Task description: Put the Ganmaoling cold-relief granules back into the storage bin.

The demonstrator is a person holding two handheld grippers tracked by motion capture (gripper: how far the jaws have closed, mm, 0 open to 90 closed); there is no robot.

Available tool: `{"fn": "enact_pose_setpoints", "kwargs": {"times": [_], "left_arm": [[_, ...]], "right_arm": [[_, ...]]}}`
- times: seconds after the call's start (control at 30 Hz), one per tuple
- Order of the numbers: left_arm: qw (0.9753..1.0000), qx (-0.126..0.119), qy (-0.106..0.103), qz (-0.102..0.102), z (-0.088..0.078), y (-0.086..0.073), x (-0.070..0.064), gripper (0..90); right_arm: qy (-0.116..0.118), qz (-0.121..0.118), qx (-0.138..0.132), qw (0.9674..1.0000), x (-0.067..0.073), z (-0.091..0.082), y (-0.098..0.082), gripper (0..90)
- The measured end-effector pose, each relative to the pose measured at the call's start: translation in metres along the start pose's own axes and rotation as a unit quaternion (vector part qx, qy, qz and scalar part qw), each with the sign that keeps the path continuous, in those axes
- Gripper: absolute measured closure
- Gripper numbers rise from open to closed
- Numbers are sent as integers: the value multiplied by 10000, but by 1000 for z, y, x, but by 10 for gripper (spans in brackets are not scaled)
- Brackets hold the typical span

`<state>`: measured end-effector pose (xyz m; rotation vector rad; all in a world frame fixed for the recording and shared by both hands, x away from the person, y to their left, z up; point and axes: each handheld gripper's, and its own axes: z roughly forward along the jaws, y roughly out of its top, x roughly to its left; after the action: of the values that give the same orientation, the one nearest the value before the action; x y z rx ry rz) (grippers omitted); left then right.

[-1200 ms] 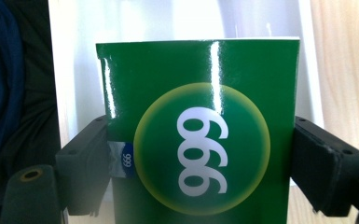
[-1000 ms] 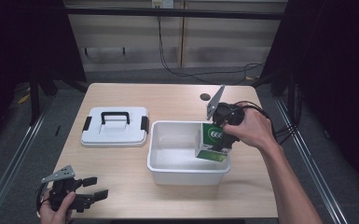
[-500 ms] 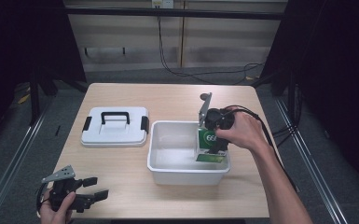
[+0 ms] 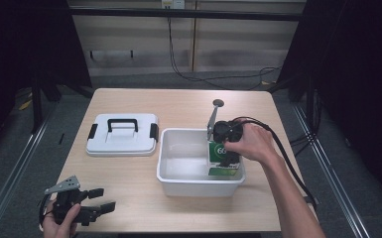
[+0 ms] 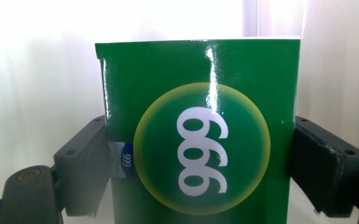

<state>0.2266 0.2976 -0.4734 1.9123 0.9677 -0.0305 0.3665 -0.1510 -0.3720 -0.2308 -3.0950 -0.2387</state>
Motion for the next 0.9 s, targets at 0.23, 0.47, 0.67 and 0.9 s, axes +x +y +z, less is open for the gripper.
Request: {"fn": "enact_pose_setpoints", "kwargs": {"times": [0.23,0.47,0.67,0.9], "left_arm": [[10000,-8,1,-8,0,0,0,168],[10000,5,-10,-15,0,0,0,168],[10000,5,-13,-18,0,0,0,168],[10000,-9,-22,-15,0,0,0,168]], "right_arm": [[-52,-2,137,9999,-2,10,3,143],[-92,1,268,9996,-1,19,4,141],[-78,18,396,9992,-1,25,7,141],[-4,97,479,9988,-3,32,8,141]]}}
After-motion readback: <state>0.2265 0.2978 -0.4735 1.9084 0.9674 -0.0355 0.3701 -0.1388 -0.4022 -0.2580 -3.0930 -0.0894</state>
